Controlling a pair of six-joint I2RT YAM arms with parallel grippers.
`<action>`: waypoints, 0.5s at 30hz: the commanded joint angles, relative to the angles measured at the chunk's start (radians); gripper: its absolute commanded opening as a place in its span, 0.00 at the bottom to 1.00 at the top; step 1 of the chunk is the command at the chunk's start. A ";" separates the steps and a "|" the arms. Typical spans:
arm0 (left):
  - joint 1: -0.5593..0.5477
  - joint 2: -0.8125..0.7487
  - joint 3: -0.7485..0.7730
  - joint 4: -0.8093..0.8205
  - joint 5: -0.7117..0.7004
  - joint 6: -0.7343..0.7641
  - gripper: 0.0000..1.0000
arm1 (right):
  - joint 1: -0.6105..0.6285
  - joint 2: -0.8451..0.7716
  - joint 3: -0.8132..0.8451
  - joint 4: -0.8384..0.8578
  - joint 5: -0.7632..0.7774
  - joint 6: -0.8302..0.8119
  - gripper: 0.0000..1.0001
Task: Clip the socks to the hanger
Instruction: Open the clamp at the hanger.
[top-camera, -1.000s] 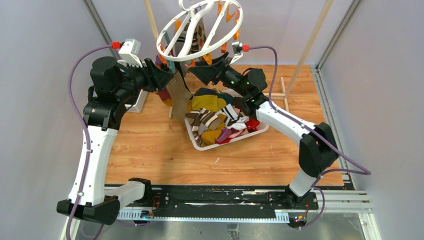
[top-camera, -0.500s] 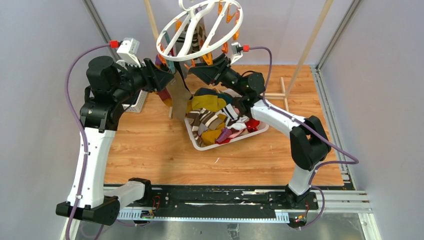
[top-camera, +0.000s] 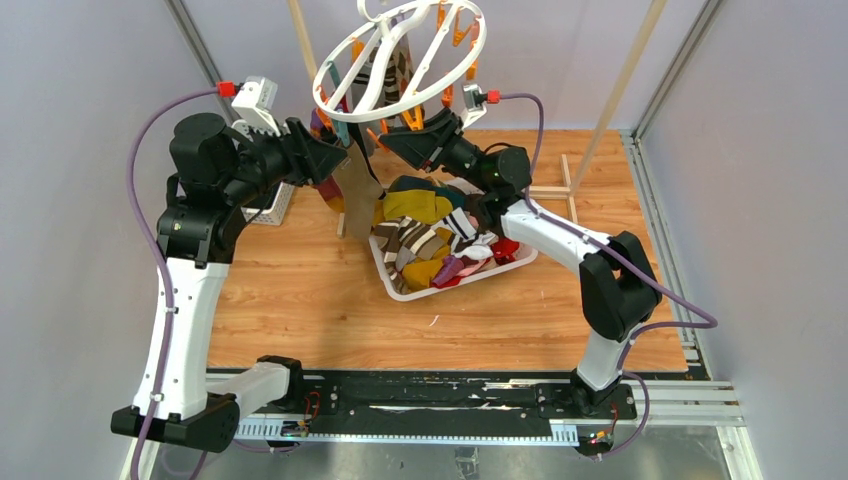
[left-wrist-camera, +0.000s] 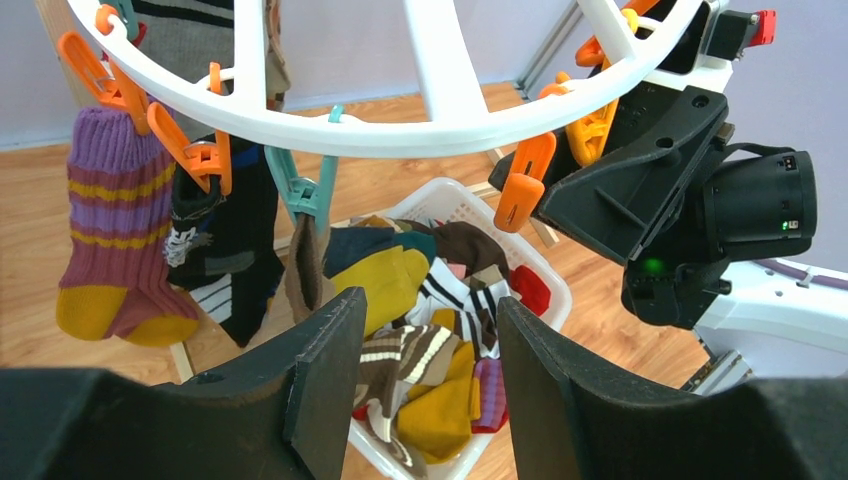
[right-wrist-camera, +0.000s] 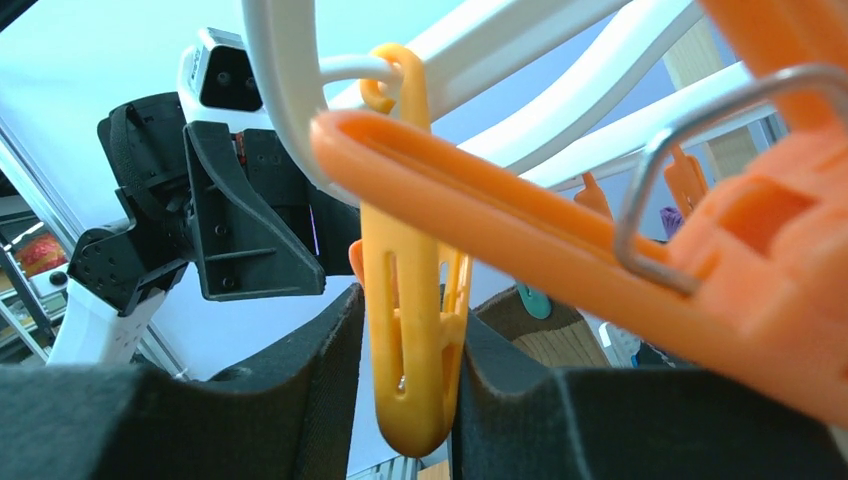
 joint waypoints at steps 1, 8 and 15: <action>-0.003 -0.016 0.034 -0.012 0.015 0.001 0.55 | 0.027 -0.004 0.019 0.020 -0.023 -0.019 0.35; -0.003 -0.016 0.048 -0.015 0.013 -0.001 0.55 | 0.039 0.013 0.027 0.037 -0.017 0.000 0.32; -0.003 -0.019 0.049 -0.017 0.013 -0.001 0.55 | 0.058 0.030 0.038 0.042 -0.021 0.004 0.28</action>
